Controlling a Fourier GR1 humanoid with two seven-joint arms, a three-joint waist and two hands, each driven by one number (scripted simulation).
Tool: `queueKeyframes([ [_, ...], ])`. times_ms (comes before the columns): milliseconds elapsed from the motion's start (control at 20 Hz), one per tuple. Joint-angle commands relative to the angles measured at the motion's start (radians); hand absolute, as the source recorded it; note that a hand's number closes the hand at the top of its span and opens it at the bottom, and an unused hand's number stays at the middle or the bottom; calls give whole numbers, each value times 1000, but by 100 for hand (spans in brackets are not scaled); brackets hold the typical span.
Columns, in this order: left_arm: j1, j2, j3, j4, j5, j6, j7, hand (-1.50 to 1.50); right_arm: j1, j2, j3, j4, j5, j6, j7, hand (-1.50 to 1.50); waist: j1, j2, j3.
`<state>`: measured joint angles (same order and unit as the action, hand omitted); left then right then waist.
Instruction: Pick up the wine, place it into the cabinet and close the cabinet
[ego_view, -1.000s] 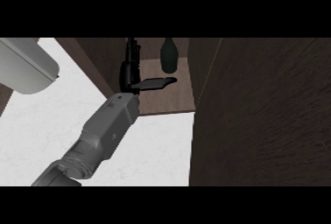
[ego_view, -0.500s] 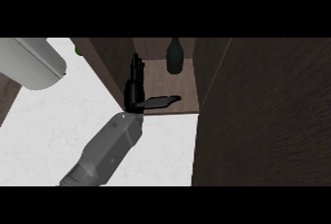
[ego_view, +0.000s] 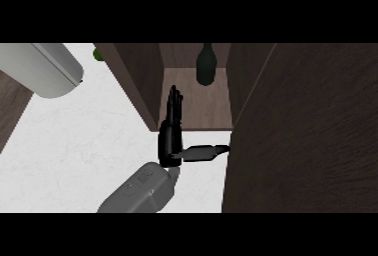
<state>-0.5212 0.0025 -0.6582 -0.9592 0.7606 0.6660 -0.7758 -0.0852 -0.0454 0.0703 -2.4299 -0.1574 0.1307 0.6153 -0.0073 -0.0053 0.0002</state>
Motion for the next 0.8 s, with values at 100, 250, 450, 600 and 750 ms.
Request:
queueKeyframes([
  [100,121,24,-63,-269,-82,97,71,-150,-14,-40,-88,-97,-85,-7,55,-150,10,1,0],
  [250,260,23,-116,-387,-131,153,35,-150,-14,-5,-15,-80,-35,-26,50,-150,12,2,0],
  [450,344,126,-171,-605,-189,256,156,-150,33,-21,-32,-108,-54,-3,30,-150,13,0,0],
  [600,391,131,-196,-679,-237,296,181,-150,19,-41,-91,-94,-120,16,25,-150,9,2,0],
  [750,444,130,-188,-724,-250,246,169,-150,49,-36,-36,-122,-90,22,56,-150,7,3,0],
])
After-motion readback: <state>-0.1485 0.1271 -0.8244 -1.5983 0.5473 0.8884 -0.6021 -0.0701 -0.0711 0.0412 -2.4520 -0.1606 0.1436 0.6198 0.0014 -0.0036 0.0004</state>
